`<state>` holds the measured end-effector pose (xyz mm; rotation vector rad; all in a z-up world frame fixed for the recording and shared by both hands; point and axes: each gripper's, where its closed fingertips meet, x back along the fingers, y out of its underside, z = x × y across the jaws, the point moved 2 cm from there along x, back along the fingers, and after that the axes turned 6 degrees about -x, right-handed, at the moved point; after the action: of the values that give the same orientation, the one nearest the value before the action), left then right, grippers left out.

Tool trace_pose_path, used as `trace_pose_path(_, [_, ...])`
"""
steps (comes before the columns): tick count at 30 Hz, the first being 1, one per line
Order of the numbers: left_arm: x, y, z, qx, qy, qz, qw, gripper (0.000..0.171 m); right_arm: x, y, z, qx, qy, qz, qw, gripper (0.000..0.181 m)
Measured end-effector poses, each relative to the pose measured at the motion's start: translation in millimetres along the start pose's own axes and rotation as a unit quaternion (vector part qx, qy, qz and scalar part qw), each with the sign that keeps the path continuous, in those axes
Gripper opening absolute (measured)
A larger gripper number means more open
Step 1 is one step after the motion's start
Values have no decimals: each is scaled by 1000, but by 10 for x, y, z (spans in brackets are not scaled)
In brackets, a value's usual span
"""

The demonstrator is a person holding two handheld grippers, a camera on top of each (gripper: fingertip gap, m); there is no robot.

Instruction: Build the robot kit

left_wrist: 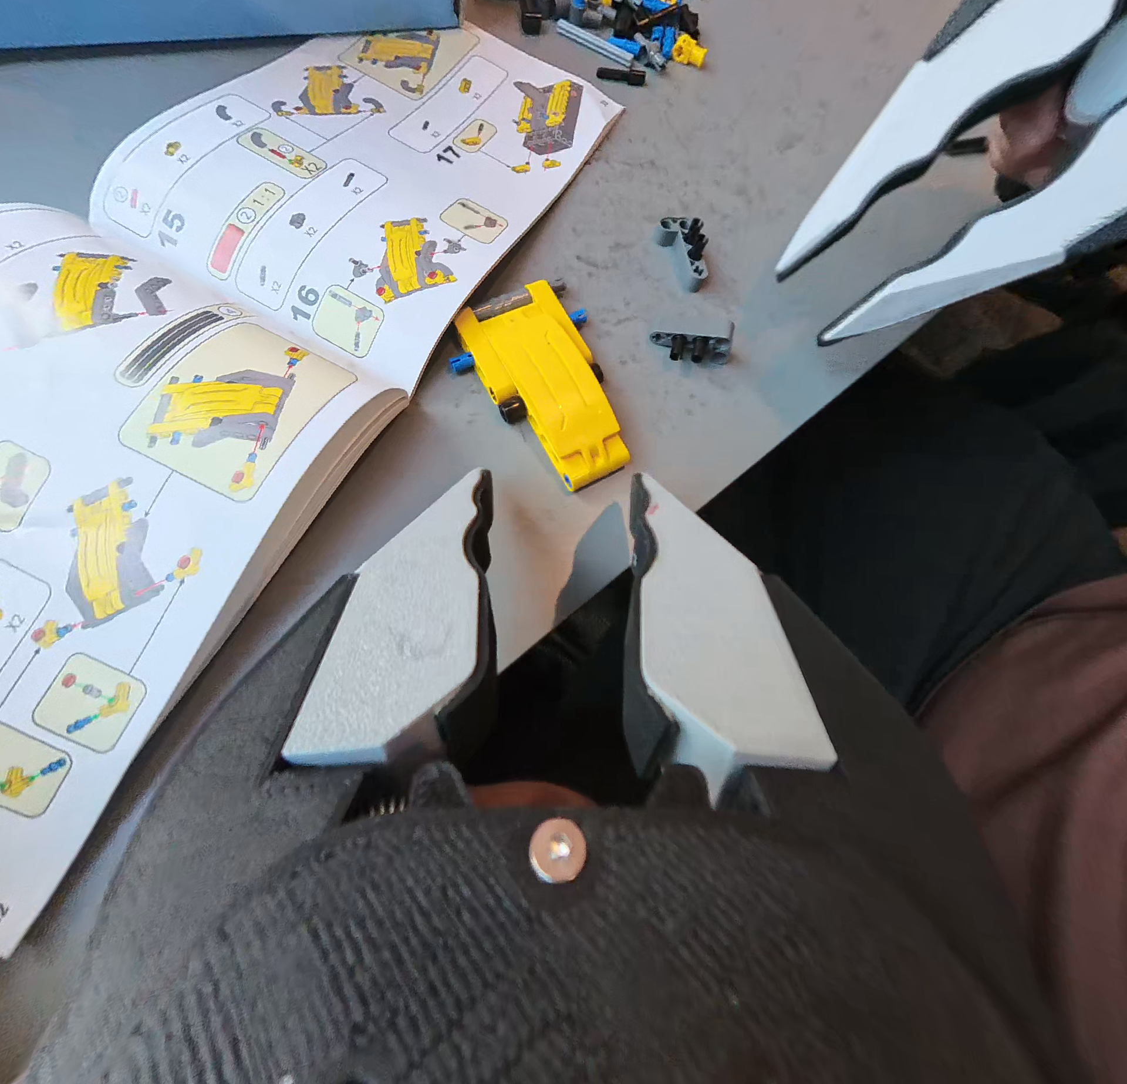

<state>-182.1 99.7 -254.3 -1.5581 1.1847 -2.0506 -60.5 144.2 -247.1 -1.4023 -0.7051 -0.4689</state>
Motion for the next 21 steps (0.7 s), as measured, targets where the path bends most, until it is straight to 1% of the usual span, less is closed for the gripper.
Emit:
trace_pose_path(4, [-81,-23,-24,3,44,-18,999,43,-14,-67,10,70,-55,2,996,29])
trace_pose_path(6, [-112,-36,-10,2,63,-24,998,44,-51,-100,73,78,-77,-9,994,30])
trace_pose_path(8, [-134,-53,26,-4,73,-28,997,45,-86,-164,124,74,-102,-9,992,27])
trace_pose_path(10, [-157,-63,47,-11,64,-34,997,45,-131,-206,139,67,-134,-12,989,31])
trace_pose_path(14, [-193,-92,72,-3,46,-43,998,48,-271,-201,191,56,-167,-34,984,40])
trace_pose_path(16, [-210,-100,61,-4,31,-46,998,46,-325,-167,175,59,-180,-46,981,40])
trace_pose_path(18, [-231,-104,28,-11,11,-51,999,39,-370,-117,158,69,-185,-56,979,39])
trace_pose_path(21, [-258,-128,48,-10,10,-56,998,42,-381,-125,153,68,-188,-42,979,36])
